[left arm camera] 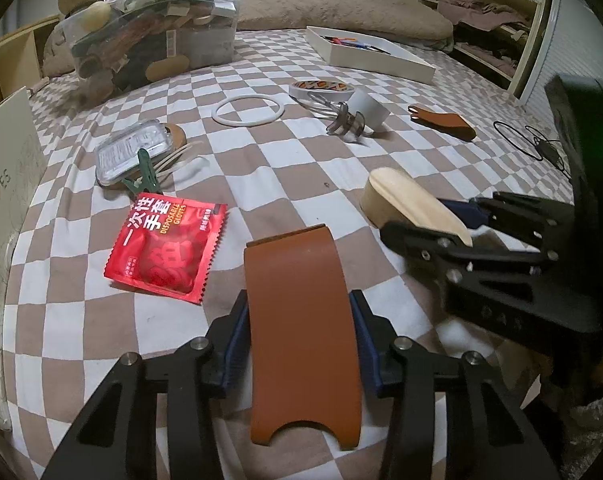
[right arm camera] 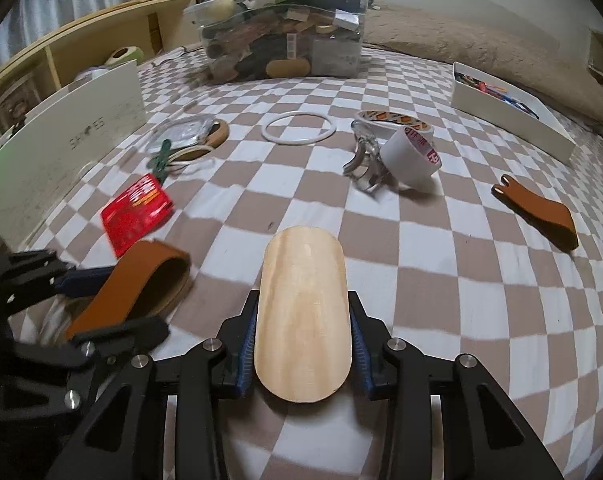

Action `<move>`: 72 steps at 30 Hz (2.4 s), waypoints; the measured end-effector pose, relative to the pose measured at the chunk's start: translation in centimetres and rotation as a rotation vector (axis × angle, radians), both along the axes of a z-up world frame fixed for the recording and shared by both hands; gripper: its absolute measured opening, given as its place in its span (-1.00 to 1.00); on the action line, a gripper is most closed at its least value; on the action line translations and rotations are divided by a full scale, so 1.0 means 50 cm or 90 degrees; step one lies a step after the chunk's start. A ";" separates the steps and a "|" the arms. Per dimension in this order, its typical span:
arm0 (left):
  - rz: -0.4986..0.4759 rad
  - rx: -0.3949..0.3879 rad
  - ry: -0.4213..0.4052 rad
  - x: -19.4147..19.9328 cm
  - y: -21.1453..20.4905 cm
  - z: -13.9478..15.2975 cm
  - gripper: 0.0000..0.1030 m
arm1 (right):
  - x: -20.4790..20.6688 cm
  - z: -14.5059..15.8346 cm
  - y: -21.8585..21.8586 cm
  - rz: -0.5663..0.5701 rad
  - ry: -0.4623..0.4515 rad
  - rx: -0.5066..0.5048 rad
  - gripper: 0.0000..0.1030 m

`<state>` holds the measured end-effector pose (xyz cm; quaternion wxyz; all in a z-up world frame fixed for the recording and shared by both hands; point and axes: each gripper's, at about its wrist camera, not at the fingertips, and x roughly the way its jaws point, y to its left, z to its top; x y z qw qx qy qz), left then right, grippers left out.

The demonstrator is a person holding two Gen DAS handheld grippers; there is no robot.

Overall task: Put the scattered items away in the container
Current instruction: 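Lift the wooden oval box with the right tool while the left tool lifts the leather strip, then carry the wooden box with the right tool while the left tool carries the strip to the SHOES box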

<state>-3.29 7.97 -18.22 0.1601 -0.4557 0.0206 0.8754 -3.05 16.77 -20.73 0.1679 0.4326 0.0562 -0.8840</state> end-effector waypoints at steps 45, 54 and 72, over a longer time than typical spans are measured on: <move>0.043 0.047 0.142 -0.003 -0.064 0.181 -0.10 | 0.025 0.156 0.001 -0.047 0.073 -0.201 -0.22; 0.060 0.071 0.192 -0.003 -0.089 0.255 -0.10 | 0.018 0.242 -0.034 -0.019 0.126 -0.198 -0.22; 0.078 0.057 0.281 -0.035 -0.152 0.362 -0.10 | -0.026 0.347 -0.076 -0.001 0.190 -0.219 -0.22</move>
